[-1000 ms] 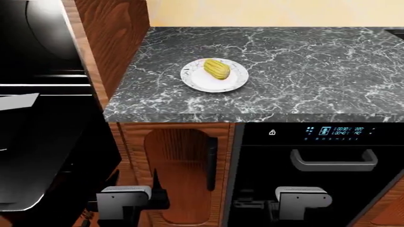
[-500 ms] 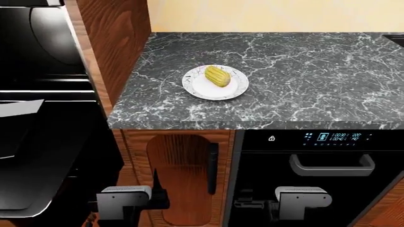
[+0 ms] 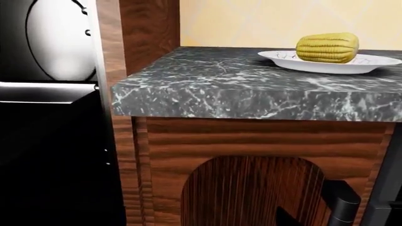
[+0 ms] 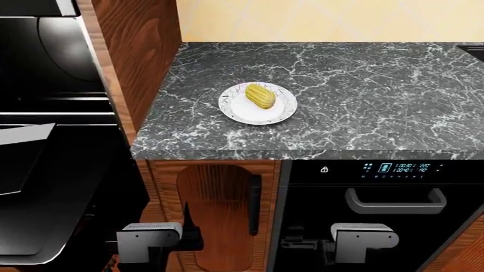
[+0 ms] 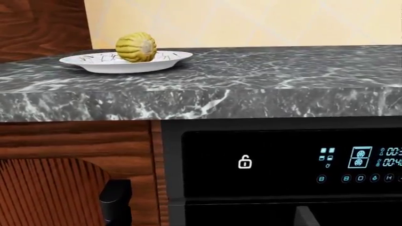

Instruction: Place the corn on the rack of the oven.

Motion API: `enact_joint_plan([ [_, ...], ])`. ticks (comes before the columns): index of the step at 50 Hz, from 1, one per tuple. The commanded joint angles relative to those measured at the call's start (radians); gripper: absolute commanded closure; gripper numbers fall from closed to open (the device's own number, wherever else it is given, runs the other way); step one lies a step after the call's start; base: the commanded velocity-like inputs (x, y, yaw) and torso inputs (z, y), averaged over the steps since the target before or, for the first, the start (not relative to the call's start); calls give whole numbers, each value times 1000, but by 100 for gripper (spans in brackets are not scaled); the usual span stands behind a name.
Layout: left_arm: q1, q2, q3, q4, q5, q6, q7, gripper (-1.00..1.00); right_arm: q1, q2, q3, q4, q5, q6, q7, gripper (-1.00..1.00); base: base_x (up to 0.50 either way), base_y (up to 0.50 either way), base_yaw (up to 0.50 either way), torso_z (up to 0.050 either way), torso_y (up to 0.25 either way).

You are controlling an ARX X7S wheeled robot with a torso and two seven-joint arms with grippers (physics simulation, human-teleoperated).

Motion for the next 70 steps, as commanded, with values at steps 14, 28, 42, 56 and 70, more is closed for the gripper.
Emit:
enact_joint_plan([
  [14, -71, -16, 24, 764, -249, -722, -229, -100, 121, 61, 25, -855, 139, 960, 206, -100, 0, 0, 0, 14, 0],
  [28, -647, 125, -230, 910, -923, -1440, -662, -100, 876, 250, 175, -780, 1594, 1505, 1256, -100, 0, 0, 0, 0, 0],
  [42, -907, 73, -210, 735, -1105, -1457, -853, -100, 971, 324, 118, -705, 1620, 1477, 1263, -100, 0, 0, 0, 0, 0],
  [56, -913, 28, -212, 735, -1142, -1413, -854, -100, 935, 338, 131, -747, 1551, 1457, 1178, -100, 2, 0, 0, 0, 0],
  [70, -912, 6, -173, 727, -1127, -1373, -840, -100, 930, 352, 104, -755, 1471, 1456, 1094, -100, 122, 0, 0, 0, 0],
])
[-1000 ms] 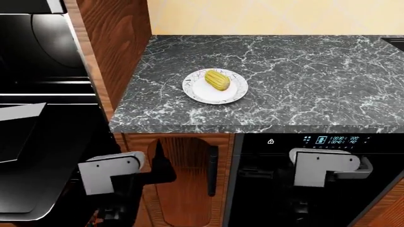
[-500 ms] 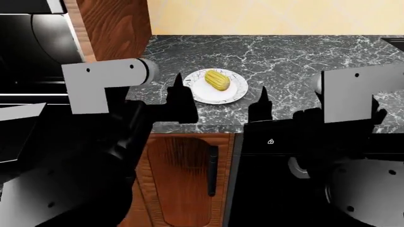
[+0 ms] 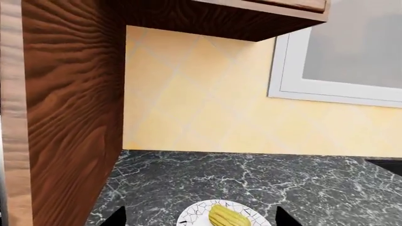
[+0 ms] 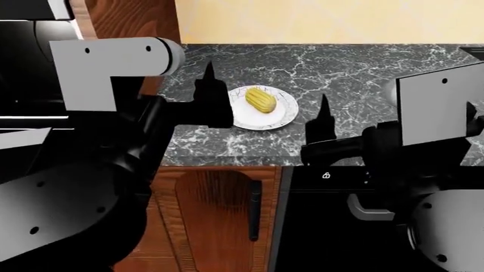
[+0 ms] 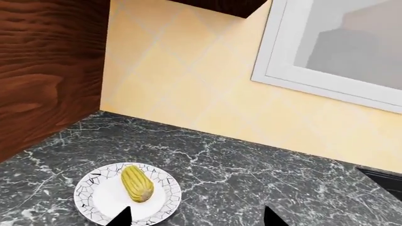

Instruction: Place the corn on the rack of the oven.

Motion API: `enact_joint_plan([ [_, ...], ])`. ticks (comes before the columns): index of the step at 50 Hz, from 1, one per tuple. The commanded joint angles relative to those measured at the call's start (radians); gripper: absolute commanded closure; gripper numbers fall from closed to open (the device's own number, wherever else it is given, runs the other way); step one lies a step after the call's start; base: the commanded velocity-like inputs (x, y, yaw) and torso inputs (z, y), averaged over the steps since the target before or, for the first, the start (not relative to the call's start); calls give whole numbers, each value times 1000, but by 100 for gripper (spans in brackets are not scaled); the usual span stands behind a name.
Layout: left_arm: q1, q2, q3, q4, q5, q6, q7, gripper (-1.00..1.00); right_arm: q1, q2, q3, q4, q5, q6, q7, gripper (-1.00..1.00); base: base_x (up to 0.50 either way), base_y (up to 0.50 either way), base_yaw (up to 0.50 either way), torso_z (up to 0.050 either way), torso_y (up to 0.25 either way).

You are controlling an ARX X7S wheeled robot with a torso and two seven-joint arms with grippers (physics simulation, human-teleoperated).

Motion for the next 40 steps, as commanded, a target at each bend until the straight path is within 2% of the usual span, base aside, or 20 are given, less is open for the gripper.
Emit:
enact_joint_plan([
  [1, -3, -21, 23, -6, 0, 32, 7, -100, -12, 11, -13, -10, -71, 0, -75, -100, 141, 0, 0, 0, 0],
  [32, -19, -62, 70, -39, 9, 96, -6, -100, 13, 51, -70, 10, -84, -37, -85, -100, 142, 0, 0, 0, 0],
  [40, -15, -70, 91, -45, 18, 112, -3, -100, -18, 58, -76, 2, -147, -53, -139, -100, 143, 0, 0, 0, 0],
])
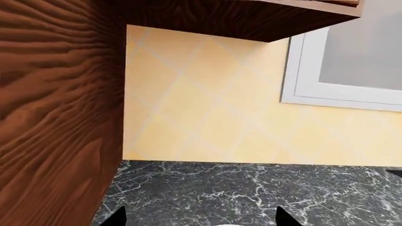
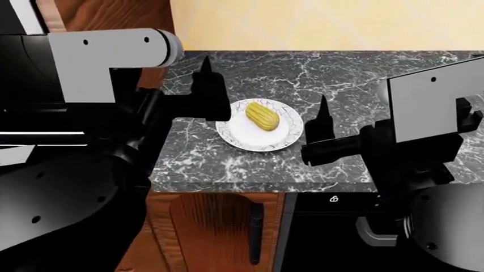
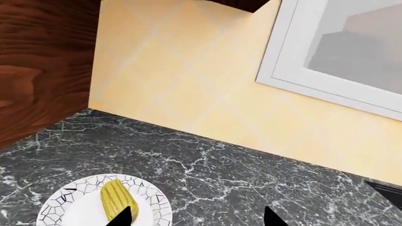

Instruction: Place the corn on the rack of the oven.

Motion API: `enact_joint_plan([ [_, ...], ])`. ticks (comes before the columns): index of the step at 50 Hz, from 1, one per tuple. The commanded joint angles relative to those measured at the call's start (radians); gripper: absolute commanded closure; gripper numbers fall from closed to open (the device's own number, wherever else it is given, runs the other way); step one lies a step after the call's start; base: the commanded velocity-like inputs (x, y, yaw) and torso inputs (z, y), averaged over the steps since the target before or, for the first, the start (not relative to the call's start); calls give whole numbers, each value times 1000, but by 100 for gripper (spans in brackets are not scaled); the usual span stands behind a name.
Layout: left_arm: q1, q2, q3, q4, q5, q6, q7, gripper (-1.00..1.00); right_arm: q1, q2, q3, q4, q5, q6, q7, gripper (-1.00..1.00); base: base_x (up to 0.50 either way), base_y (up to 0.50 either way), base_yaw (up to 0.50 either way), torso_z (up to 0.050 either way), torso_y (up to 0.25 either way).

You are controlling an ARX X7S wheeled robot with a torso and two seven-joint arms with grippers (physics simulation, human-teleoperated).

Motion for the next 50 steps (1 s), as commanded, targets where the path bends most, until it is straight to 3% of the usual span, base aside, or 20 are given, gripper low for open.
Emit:
enact_joint_plan([
  [1, 1, -14, 24, -8, 3, 20, -3, -100, -20, 12, -13, -3, -50, -19, -46, -100, 145, 0, 0, 0, 0],
  [50, -8, -57, 80, -41, 21, 91, 6, -100, -20, 52, -59, 9, -101, -76, -88, -100, 138, 0, 0, 0, 0],
])
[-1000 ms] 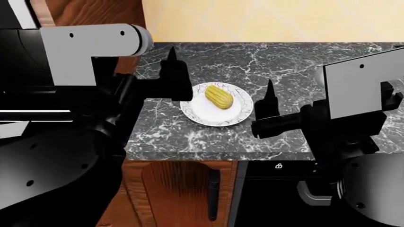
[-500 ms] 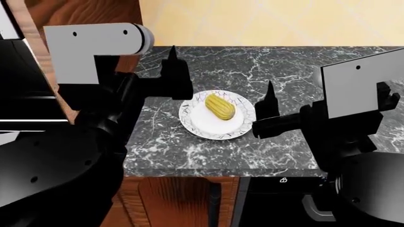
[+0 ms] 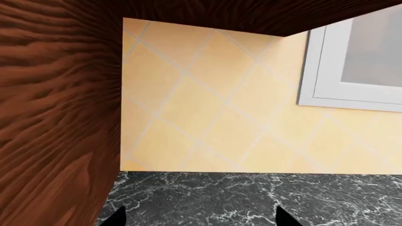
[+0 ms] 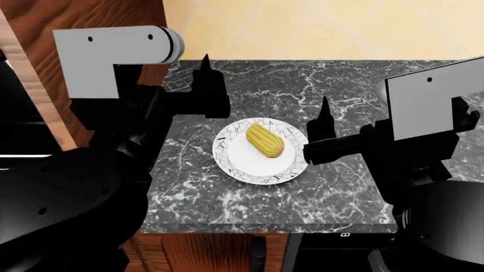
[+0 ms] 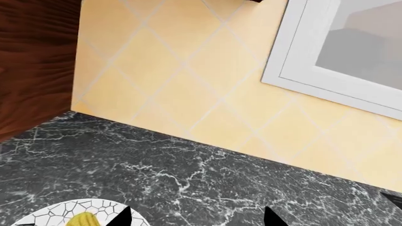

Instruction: Place the corn on the rack of the oven.

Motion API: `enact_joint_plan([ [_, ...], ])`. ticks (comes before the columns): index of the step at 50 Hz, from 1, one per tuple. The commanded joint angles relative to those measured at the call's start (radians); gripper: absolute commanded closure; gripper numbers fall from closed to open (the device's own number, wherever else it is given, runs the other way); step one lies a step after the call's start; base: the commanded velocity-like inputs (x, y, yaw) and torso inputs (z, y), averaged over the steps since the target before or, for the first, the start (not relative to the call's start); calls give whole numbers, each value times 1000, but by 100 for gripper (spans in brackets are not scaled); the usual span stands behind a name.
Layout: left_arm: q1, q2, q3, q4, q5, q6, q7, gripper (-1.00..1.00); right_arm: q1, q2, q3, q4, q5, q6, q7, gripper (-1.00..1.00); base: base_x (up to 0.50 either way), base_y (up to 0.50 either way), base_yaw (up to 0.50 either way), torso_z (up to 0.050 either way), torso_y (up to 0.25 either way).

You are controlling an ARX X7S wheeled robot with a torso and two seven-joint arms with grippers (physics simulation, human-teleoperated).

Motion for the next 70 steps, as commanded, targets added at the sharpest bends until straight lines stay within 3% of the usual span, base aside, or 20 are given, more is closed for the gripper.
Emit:
enact_joint_plan([
  [1, 3, -9, 15, -7, 8, 16, 5, -100, -6, 8, -10, 3, -18, -14, -11, -100, 109, 0, 0, 0, 0],
  [37, 6, -39, 46, -32, 33, 65, 30, -100, 18, 38, -26, 66, -8, -49, -82, -100, 68, 0, 0, 0, 1],
  [43, 4, -44, 59, -48, 55, 82, 51, -100, 99, 97, -30, 147, 113, -2, -202, -100, 0, 0, 0, 0, 0],
  [56, 7, -54, 81, -74, 89, 112, 87, -100, 252, 156, -147, 315, 171, 142, -400, -100, 0, 0, 0, 0, 0],
  [70, 7, -63, 93, -88, 104, 130, 97, -100, 270, 165, -261, 382, 7, 134, -627, -100, 0, 0, 0, 0, 0],
])
